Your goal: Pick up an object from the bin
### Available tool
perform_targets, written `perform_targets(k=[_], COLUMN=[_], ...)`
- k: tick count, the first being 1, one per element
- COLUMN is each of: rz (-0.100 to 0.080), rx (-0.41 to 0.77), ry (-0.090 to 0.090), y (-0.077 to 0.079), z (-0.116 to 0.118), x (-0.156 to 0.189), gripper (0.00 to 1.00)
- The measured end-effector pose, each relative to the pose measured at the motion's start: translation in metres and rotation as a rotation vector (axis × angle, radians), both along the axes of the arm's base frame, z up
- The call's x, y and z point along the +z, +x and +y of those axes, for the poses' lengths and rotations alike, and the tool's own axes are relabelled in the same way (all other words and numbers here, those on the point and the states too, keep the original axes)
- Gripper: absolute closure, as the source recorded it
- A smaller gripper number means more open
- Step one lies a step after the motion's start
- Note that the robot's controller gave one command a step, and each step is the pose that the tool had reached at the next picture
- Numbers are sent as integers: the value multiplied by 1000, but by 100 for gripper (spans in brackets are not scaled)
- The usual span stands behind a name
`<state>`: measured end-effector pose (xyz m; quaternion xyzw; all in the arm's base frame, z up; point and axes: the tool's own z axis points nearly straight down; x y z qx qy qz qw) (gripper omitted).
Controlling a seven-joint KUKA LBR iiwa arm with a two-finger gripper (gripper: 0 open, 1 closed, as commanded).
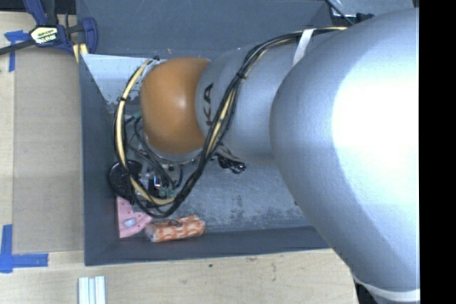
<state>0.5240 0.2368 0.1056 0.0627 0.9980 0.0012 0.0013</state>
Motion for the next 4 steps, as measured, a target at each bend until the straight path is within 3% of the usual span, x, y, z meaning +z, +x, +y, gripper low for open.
perform_targets(k=[1, 2, 4], rz=[-4, -8, -8], rx=[-197, -202, -202], ry=[2, 5, 5], y=[20, 1, 1], z=[5, -2, -2], x=[-36, -33, -32], gripper=[0, 100, 100])
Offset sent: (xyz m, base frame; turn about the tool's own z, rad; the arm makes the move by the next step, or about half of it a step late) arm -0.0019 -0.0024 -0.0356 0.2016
